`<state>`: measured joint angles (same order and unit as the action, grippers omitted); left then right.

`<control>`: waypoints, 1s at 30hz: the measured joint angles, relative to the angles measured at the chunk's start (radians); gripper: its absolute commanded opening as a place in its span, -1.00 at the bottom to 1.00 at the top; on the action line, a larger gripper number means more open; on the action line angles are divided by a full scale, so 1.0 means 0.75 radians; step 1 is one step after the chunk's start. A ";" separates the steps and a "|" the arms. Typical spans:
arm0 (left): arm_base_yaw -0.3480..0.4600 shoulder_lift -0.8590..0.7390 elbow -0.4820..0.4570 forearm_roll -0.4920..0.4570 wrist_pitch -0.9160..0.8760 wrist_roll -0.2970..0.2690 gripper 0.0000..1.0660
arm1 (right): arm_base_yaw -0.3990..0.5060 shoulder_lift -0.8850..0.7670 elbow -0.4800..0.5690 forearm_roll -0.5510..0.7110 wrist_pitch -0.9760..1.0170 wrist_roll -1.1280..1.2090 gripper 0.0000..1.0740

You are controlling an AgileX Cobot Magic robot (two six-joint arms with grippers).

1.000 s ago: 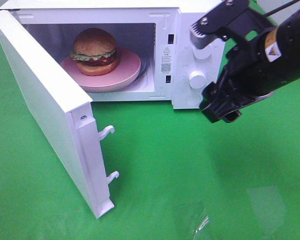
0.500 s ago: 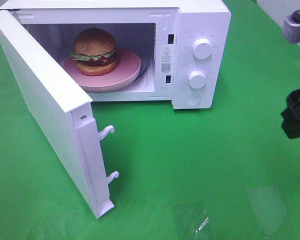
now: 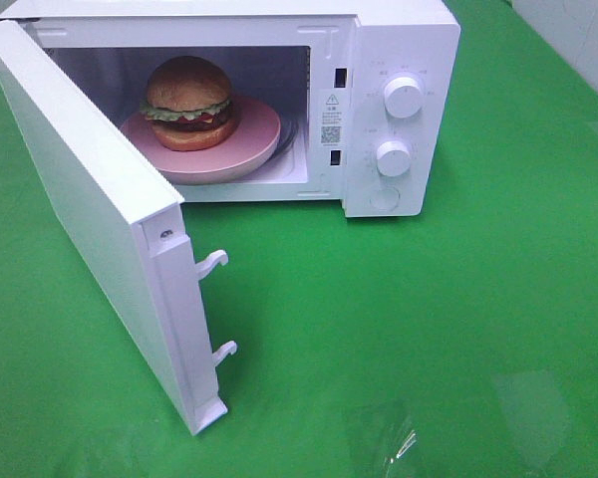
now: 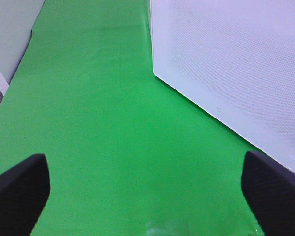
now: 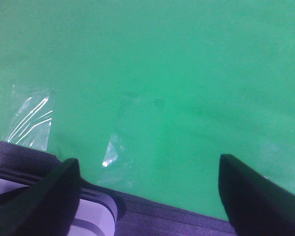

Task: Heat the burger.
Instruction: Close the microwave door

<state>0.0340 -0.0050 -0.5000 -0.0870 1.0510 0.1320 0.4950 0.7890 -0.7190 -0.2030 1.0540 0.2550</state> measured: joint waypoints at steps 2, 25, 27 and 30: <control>0.000 0.000 0.000 0.000 0.000 0.000 0.83 | 0.000 -0.111 0.047 0.001 0.011 0.000 0.42; 0.000 0.000 0.000 0.000 0.000 0.000 0.83 | -0.288 -0.732 0.247 0.127 -0.023 -0.155 0.42; 0.000 0.000 0.000 0.000 0.000 0.000 0.83 | -0.308 -0.761 0.251 0.132 -0.029 -0.164 0.42; 0.000 0.000 0.000 0.000 0.000 0.000 0.83 | -0.375 -0.857 0.273 0.149 -0.047 -0.171 0.42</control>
<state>0.0340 -0.0050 -0.5000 -0.0870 1.0510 0.1320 0.2140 0.1460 -0.5140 -0.0910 1.0190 0.1270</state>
